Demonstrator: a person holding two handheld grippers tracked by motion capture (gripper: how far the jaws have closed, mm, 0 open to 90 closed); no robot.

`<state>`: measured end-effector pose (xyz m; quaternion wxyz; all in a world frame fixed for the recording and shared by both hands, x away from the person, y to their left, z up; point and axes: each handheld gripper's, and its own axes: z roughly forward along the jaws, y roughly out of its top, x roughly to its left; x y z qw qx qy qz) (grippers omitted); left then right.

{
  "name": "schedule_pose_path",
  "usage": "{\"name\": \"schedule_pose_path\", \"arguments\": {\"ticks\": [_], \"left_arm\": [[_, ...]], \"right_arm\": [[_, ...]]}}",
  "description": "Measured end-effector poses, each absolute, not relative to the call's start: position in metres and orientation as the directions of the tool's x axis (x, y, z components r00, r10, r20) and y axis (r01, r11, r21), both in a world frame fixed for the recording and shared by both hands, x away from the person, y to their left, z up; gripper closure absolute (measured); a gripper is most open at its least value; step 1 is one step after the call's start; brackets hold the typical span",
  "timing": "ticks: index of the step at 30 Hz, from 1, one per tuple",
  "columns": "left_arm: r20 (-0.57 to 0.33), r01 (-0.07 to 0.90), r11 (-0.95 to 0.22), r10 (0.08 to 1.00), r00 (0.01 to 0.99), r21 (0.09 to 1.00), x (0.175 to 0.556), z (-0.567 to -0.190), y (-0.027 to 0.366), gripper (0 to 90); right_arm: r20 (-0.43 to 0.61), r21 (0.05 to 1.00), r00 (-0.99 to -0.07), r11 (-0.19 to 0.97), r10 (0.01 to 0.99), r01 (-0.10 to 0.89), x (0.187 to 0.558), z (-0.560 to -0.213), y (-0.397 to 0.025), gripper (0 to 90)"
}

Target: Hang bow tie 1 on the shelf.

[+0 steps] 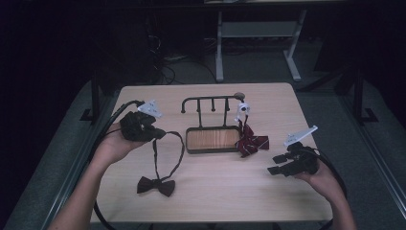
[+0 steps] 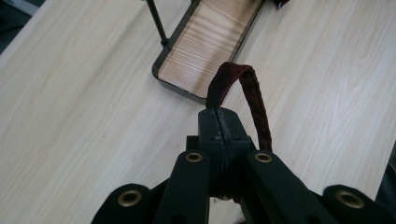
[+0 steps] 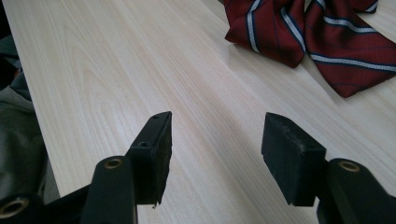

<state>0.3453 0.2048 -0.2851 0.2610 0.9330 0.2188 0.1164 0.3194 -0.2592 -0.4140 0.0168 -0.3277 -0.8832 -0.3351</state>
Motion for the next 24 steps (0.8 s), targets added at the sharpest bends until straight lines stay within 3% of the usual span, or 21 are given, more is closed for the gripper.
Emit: {"name": "schedule_pose_path", "arguments": {"ticks": [24], "left_arm": [[0.121, 0.341, -0.775, 0.469, 0.875, 0.532, 0.363, -0.265, 0.191, 90.0]], "right_arm": [[0.251, 0.594, -0.788, 0.554, 0.562, 0.583, 0.318, -0.411, -0.261, 43.2]]}}
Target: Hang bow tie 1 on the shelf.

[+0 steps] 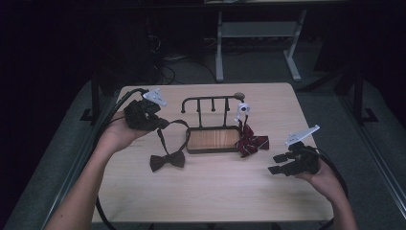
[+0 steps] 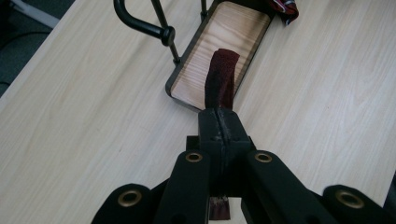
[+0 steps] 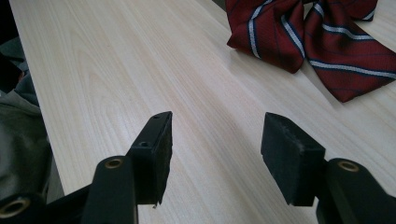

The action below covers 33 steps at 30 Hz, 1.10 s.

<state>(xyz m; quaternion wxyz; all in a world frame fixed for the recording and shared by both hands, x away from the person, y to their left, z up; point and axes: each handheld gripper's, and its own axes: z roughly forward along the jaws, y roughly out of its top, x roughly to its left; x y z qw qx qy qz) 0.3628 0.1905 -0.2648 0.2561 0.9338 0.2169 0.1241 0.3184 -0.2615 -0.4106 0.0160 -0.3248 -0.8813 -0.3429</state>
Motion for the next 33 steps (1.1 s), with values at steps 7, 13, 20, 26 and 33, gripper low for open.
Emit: {"name": "schedule_pose_path", "arguments": {"ticks": [7, 13, 20, 26, 33], "left_arm": [[0.138, 0.333, -0.781, 0.466, 0.874, 0.528, 0.366, -0.261, 0.185, 90.0], [0.136, 0.333, -0.781, 0.465, 0.875, 0.529, 0.370, -0.258, 0.182, 90.0], [0.140, 0.329, -0.782, 0.463, 0.875, 0.528, 0.375, -0.252, 0.179, 90.0], [0.147, 0.330, -0.784, 0.465, 0.873, 0.525, 0.381, -0.248, 0.177, 90.0], [0.144, 0.340, -0.766, 0.485, 0.862, 0.546, 0.389, -0.241, 0.181, 90.0]], "right_arm": [[0.252, 0.598, -0.789, 0.551, 0.560, 0.582, 0.319, -0.411, -0.264, 43.2], [0.259, 0.598, -0.787, 0.547, 0.560, 0.586, 0.319, -0.411, -0.264, 43.2], [0.263, 0.602, -0.791, 0.547, 0.552, 0.582, 0.322, -0.413, -0.265, 43.2], [0.270, 0.597, -0.790, 0.548, 0.551, 0.586, 0.324, -0.414, -0.266, 43.1], [0.273, 0.598, -0.793, 0.549, 0.545, 0.584, 0.322, -0.415, -0.265, 43.2]]}}
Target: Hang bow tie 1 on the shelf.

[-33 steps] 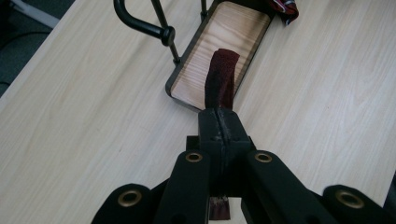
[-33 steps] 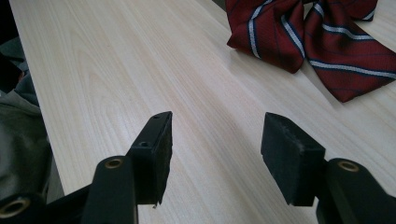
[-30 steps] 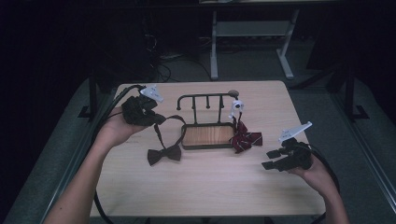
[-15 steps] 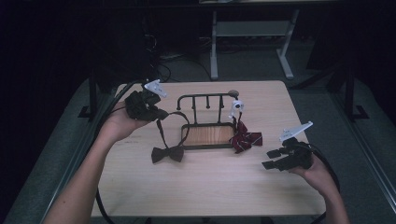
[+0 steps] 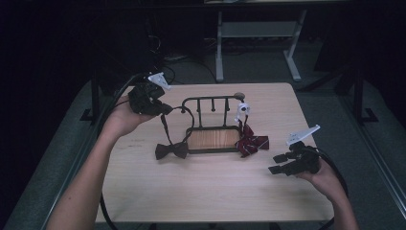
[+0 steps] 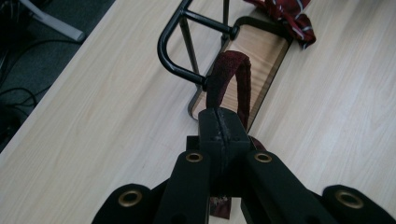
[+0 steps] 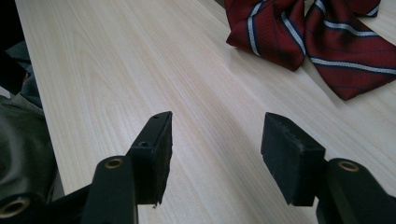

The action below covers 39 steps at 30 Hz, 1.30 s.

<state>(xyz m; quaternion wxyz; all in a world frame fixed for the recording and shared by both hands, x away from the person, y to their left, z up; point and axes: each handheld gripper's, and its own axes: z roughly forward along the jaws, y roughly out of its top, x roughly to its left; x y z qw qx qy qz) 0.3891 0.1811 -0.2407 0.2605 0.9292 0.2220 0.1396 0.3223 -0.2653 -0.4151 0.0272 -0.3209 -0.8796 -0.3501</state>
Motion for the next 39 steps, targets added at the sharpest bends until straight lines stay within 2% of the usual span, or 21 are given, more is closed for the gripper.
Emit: {"name": "schedule_pose_path", "arguments": {"ticks": [39], "left_arm": [[0.117, 0.442, -0.762, 0.552, 0.826, 0.473, 0.439, -0.251, 0.179, 90.0]], "right_arm": [[0.274, 0.601, -0.790, 0.544, 0.549, 0.586, 0.322, -0.416, -0.268, 43.1]]}}
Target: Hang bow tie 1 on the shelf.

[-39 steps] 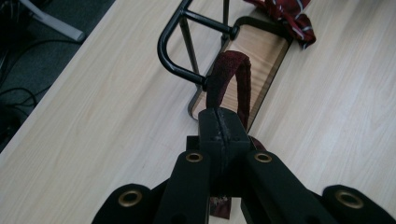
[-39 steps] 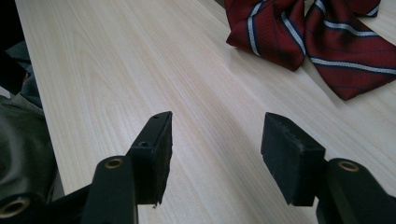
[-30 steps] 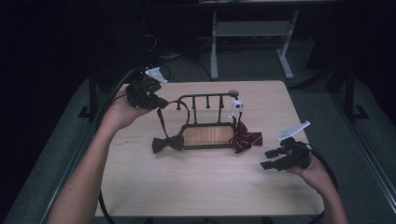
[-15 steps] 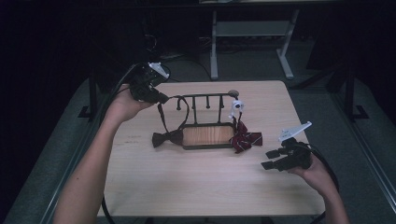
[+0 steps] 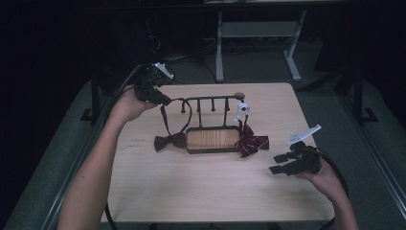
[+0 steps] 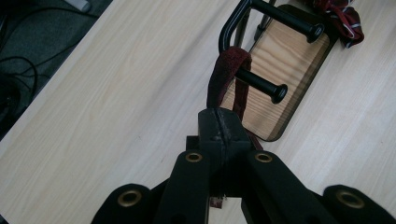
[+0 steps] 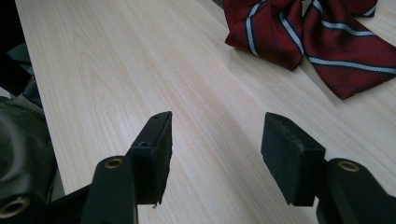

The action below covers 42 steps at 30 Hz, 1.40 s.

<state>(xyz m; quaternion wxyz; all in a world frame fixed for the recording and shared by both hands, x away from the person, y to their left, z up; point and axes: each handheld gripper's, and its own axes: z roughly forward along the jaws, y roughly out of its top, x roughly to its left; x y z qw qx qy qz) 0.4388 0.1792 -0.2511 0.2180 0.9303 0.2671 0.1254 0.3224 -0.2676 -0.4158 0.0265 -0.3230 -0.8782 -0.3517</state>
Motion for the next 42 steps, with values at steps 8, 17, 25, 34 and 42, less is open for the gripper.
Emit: {"name": "schedule_pose_path", "arguments": {"ticks": [8, 17, 25, 34, 42], "left_arm": [[0.114, 0.455, -0.770, 0.553, 0.825, 0.447, 0.443, -0.257, 0.180, 89.6], [0.108, 0.464, -0.765, 0.562, 0.820, 0.447, 0.446, -0.260, 0.182, 82.6], [0.096, 0.481, -0.751, 0.578, 0.810, 0.452, 0.443, -0.260, 0.190, 74.8], [0.088, 0.474, -0.746, 0.573, 0.815, 0.468, 0.433, -0.266, 0.196, 71.1], [0.091, 0.472, -0.755, 0.566, 0.819, 0.455, 0.421, -0.273, 0.201, 68.3]], "right_arm": [[0.273, 0.601, -0.789, 0.543, 0.550, 0.587, 0.323, -0.417, -0.269, 43.1], [0.279, 0.598, -0.784, 0.539, 0.554, 0.594, 0.323, -0.420, -0.270, 43.1], [0.284, 0.596, -0.781, 0.535, 0.557, 0.598, 0.323, -0.420, -0.272, 42.8], [0.280, 0.592, -0.770, 0.528, 0.574, 0.609, 0.323, -0.421, -0.273, 39.0], [0.274, 0.591, -0.762, 0.523, 0.587, 0.615, 0.322, -0.420, -0.273, 37.6]]}}
